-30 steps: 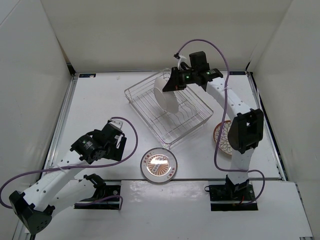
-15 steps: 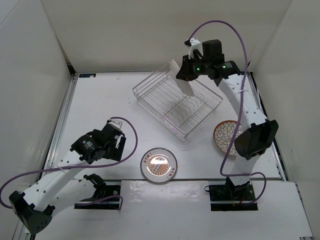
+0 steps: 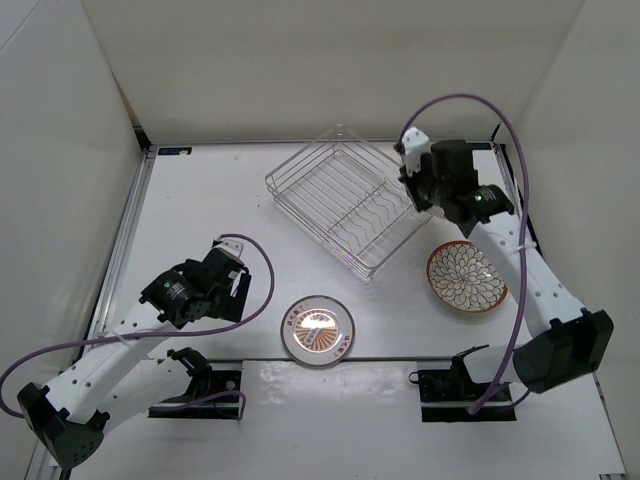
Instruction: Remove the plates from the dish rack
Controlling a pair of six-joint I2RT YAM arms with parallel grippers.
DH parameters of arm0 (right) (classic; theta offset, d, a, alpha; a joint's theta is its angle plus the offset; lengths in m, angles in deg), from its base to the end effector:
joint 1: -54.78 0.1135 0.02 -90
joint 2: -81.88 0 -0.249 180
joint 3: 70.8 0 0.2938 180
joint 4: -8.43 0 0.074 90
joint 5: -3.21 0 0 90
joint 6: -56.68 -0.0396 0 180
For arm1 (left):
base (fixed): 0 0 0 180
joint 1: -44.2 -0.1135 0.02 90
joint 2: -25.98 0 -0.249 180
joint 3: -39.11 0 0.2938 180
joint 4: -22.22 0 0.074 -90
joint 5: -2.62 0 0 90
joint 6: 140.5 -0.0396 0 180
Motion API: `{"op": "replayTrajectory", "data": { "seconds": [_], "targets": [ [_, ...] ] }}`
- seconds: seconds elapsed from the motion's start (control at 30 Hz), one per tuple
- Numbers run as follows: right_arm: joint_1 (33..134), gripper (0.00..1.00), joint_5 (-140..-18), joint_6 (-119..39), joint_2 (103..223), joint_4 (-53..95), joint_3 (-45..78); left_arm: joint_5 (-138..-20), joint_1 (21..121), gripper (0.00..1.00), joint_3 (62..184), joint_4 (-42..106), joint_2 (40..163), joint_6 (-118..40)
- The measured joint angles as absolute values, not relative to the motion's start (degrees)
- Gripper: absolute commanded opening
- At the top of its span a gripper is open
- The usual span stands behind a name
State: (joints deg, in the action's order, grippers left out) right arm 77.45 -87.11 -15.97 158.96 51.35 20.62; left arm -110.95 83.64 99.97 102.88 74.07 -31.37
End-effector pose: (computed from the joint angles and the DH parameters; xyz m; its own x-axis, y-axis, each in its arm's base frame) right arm 0.3219 0.1342 0.3746 -0.3078 -0.4517 -0.8374 -0.4952 0.8276 -0.2644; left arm 0.1504 -0.1032 0.2616 -0.8287 0.2927 -0.4770 0.2058 0.9520 0.2267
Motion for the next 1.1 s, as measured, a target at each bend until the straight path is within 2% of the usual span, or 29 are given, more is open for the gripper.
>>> {"op": "replayTrajectory", "data": {
  "seconds": [0.2, 0.4, 0.7, 0.83, 0.87, 0.97, 1.1],
  "targets": [
    [74.26, 0.00, -95.46, -11.23, 147.66, 56.83, 0.54, -110.93, 83.64, 1.00, 99.97, 102.84, 74.20, -31.41],
    [73.43, 0.00, -97.01, -11.03, 137.60, 59.87, -8.99, -110.86, 83.64, 1.00, 99.97, 102.75, 74.79, -31.61],
    [72.69, 0.00, -97.71, -12.46, 136.68, 57.51, -18.94, -110.84, 83.64, 1.00, 99.97, 102.75, 74.64, -31.63],
    [72.34, 0.27, -98.72, -13.07, 136.92, 55.09, -19.53, -110.84, 83.64, 1.00, 99.97, 102.75, 74.27, -31.63],
    [72.29, 0.49, -98.85, -13.31, 137.03, 54.54, -19.53, -110.84, 83.64, 1.00, 99.97, 102.75, 74.25, -31.63],
    [72.12, 0.71, -98.98, -14.05, 137.30, 53.27, -19.53, -110.84, 83.64, 1.00, 99.97, 102.75, 74.29, -31.63],
    [72.05, 0.79, -98.72, -15.03, 137.38, 52.83, -19.44, -110.84, 83.64, 1.00, 99.97, 102.75, 74.49, -31.63]
  ]
}}
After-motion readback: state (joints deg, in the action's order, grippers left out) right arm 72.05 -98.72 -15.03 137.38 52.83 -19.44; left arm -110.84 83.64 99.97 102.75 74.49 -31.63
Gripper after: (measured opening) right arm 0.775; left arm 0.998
